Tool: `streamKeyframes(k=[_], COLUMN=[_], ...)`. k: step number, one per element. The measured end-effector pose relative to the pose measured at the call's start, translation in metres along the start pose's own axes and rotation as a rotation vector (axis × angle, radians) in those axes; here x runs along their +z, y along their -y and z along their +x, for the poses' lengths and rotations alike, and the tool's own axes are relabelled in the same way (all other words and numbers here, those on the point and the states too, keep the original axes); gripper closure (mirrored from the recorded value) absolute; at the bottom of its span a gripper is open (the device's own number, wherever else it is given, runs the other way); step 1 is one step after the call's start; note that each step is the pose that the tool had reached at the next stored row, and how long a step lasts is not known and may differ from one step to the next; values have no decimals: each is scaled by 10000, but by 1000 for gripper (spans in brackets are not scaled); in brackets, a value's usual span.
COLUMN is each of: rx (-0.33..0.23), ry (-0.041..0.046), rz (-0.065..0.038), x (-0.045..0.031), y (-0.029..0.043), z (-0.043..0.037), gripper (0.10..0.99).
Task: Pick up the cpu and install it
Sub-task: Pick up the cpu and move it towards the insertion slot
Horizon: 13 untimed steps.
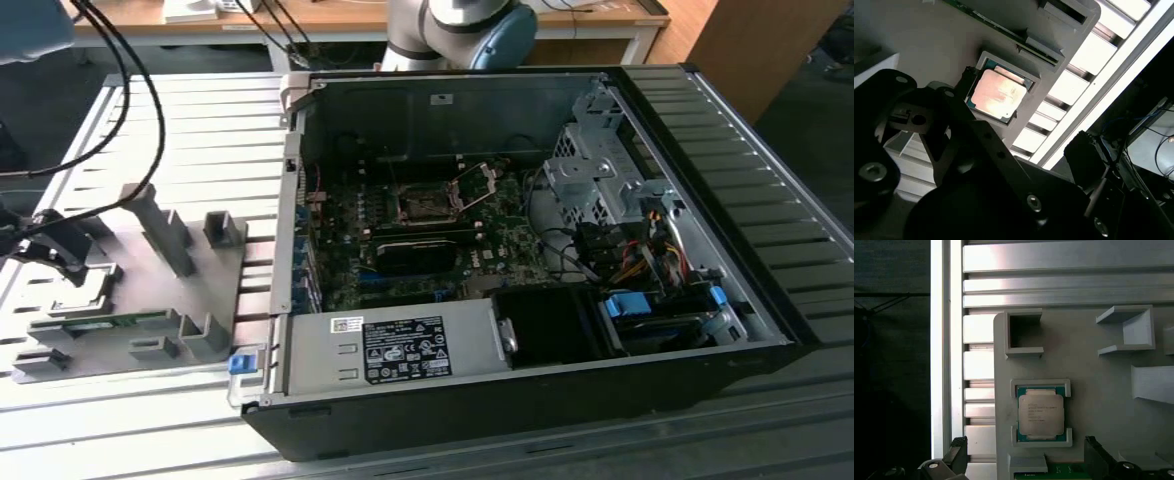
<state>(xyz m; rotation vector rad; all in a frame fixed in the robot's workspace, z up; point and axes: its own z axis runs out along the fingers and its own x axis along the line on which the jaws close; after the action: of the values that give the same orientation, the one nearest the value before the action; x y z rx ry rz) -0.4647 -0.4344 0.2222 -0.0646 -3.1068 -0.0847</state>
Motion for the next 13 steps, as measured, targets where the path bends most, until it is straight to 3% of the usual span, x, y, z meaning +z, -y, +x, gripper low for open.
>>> streamKeyframes(k=[13], rx=[-1], ry=[1], rz=[-1], x=[-20], y=[-1], z=[1], gripper=[98])
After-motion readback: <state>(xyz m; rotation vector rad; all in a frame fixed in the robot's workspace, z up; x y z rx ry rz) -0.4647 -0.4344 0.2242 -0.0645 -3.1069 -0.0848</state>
